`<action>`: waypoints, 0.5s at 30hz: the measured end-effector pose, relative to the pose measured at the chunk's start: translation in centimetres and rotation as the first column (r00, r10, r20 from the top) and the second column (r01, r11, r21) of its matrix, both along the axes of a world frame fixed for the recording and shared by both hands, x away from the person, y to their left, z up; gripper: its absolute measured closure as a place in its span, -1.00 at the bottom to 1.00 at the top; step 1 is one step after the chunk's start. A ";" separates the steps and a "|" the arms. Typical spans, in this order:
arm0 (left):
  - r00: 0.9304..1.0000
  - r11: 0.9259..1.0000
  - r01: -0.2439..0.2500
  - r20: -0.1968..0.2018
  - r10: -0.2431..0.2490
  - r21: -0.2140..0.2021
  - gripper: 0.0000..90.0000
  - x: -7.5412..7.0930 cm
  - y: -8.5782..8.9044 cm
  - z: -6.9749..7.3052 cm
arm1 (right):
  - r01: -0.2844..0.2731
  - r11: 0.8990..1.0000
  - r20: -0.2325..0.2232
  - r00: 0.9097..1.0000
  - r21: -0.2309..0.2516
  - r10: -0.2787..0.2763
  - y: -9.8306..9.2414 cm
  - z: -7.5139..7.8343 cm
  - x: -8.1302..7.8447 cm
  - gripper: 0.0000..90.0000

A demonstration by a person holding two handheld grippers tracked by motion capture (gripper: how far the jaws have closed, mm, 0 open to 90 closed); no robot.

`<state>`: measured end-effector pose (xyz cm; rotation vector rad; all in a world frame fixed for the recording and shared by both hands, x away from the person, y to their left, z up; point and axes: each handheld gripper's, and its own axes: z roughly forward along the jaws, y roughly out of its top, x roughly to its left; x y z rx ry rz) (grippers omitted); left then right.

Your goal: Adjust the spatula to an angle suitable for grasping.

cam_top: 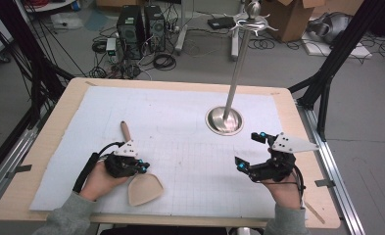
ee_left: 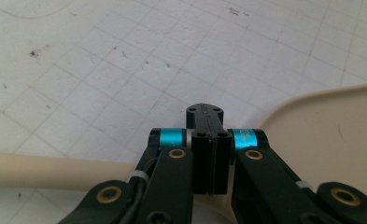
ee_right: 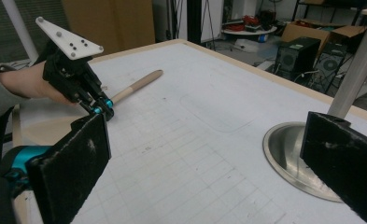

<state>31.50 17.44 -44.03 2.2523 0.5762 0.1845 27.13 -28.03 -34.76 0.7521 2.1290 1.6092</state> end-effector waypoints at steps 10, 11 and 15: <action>1.000 1.000 0.008 0.000 -0.008 -0.010 0.99 -1.0 1.7 0.0 | 0.000 1.000 -0.009 1.000 0.000 0.000 0.1 -0.1 0.0 -0.98; 1.000 1.000 0.004 -0.002 -0.004 -0.014 0.99 -1.1 1.9 -0.1 | -0.002 1.000 -0.007 1.000 0.001 0.002 0.1 -0.1 0.1 -0.98; 1.000 0.999 0.000 -0.004 0.000 -0.036 0.99 -1.2 2.1 -0.2 | -0.006 1.000 -0.012 1.000 -0.004 0.006 0.3 -0.2 0.2 -0.98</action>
